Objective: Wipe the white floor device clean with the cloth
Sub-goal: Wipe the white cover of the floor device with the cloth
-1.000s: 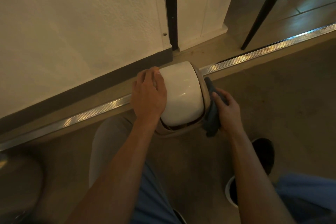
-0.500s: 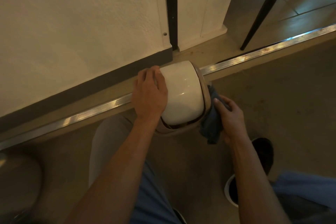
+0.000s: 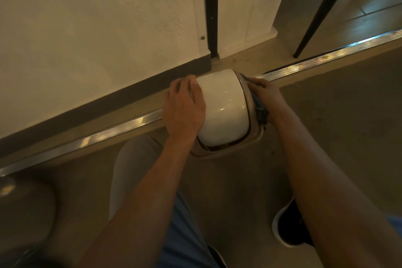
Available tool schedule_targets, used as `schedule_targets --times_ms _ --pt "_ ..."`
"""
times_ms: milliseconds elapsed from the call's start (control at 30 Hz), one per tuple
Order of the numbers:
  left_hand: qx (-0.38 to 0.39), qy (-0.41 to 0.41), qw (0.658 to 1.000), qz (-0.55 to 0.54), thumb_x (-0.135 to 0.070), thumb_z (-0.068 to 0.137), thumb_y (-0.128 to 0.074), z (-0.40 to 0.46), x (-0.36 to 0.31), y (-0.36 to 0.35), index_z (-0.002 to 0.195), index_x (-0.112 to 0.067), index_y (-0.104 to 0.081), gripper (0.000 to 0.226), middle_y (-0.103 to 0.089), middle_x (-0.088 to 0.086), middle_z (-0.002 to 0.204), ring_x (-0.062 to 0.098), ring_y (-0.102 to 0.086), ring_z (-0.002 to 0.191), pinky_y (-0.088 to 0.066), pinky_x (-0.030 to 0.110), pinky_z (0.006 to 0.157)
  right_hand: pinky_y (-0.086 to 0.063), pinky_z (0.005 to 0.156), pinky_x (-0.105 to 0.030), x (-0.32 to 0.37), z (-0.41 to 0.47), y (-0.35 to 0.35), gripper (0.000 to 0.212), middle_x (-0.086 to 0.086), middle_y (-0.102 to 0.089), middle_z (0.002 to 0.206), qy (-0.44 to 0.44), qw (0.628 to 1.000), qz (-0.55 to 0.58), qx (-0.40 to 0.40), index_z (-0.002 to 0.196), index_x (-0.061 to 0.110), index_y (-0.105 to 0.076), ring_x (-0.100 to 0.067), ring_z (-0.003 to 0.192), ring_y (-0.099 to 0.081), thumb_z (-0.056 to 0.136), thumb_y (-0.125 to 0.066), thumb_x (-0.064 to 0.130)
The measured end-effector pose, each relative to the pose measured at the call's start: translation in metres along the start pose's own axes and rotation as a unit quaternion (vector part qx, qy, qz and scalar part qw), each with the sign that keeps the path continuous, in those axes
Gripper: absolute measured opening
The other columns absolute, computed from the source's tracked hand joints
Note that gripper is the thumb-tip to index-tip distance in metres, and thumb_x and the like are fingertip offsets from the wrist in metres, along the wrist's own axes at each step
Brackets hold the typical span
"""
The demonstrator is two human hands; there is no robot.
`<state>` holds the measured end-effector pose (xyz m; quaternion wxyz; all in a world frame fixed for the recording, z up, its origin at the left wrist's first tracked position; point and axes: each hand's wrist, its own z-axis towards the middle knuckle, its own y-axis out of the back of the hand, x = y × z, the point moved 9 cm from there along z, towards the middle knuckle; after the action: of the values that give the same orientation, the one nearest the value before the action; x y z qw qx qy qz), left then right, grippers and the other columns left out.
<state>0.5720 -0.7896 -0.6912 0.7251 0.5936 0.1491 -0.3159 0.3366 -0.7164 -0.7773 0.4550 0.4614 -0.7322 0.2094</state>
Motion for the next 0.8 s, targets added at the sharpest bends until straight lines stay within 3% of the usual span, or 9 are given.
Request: schedule_targets --times_ms 167,300,467,633,733,800 --pt "-0.008 0.003 1.0 0.005 -0.04 0.104 -0.032 0.0 0.0 0.001 0.126 -0.025 -0.061 0.039 -0.059 0.001 0.124 0.025 -0.059 0.106 -0.041 0.029 0.082 -0.056 0.091 -0.046 -0.051 -0.059 0.019 0.035 -0.004 -0.065 0.12 -0.037 0.995 0.088 -0.002 0.126 0.026 -0.06 -0.023 0.108 -0.066 0.092 -0.066 0.032" --pt "0.003 0.005 1.0 0.009 -0.041 0.105 -0.032 -0.001 0.0 0.0 0.127 -0.027 -0.06 0.038 -0.058 -0.001 0.127 0.023 -0.057 0.109 -0.036 0.026 0.082 -0.057 0.085 -0.037 -0.031 -0.045 0.015 0.032 -0.004 -0.067 0.115 -0.015 0.997 0.07 -0.012 0.123 0.021 -0.062 -0.018 0.103 -0.067 0.092 -0.067 0.03" --pt "-0.002 0.009 1.0 0.0 -0.04 0.105 -0.033 0.0 0.001 0.001 0.126 -0.027 -0.061 0.038 -0.059 0.0 0.126 0.023 -0.059 0.107 -0.043 0.031 0.085 -0.051 0.069 -0.024 0.004 -0.008 -0.001 0.04 0.002 -0.066 0.111 0.0 1.0 0.014 0.023 0.13 0.022 -0.06 -0.011 0.094 -0.066 0.093 -0.065 0.034" --pt "-0.001 0.014 1.0 0.003 -0.042 0.104 -0.03 0.0 0.001 0.001 0.128 -0.028 -0.06 0.041 -0.058 0.0 0.128 0.023 -0.057 0.111 -0.035 0.026 0.084 -0.056 0.091 -0.046 -0.039 -0.041 0.019 0.038 -0.009 -0.066 0.119 -0.034 0.997 0.06 0.018 0.126 0.023 -0.062 -0.025 0.106 -0.067 0.09 -0.068 0.032" --pt "-0.003 0.014 1.0 0.004 -0.04 0.104 -0.031 0.0 0.0 0.002 0.128 -0.027 -0.06 0.04 -0.058 0.0 0.128 0.023 -0.057 0.111 -0.034 0.025 0.084 -0.058 0.084 -0.044 -0.066 -0.068 0.019 0.044 -0.01 -0.063 0.122 -0.069 0.984 0.161 0.034 0.128 0.021 -0.06 -0.029 0.109 -0.065 0.086 -0.071 0.029" --pt "-0.002 0.01 1.0 0.005 -0.04 0.104 -0.031 -0.001 0.0 0.001 0.128 -0.027 -0.061 0.04 -0.058 0.0 0.127 0.023 -0.057 0.111 -0.034 0.025 0.084 -0.059 0.083 -0.043 -0.058 -0.064 0.018 0.04 -0.01 -0.064 0.121 -0.059 0.986 0.157 0.022 0.126 0.019 -0.061 -0.027 0.108 -0.065 0.088 -0.069 0.027"
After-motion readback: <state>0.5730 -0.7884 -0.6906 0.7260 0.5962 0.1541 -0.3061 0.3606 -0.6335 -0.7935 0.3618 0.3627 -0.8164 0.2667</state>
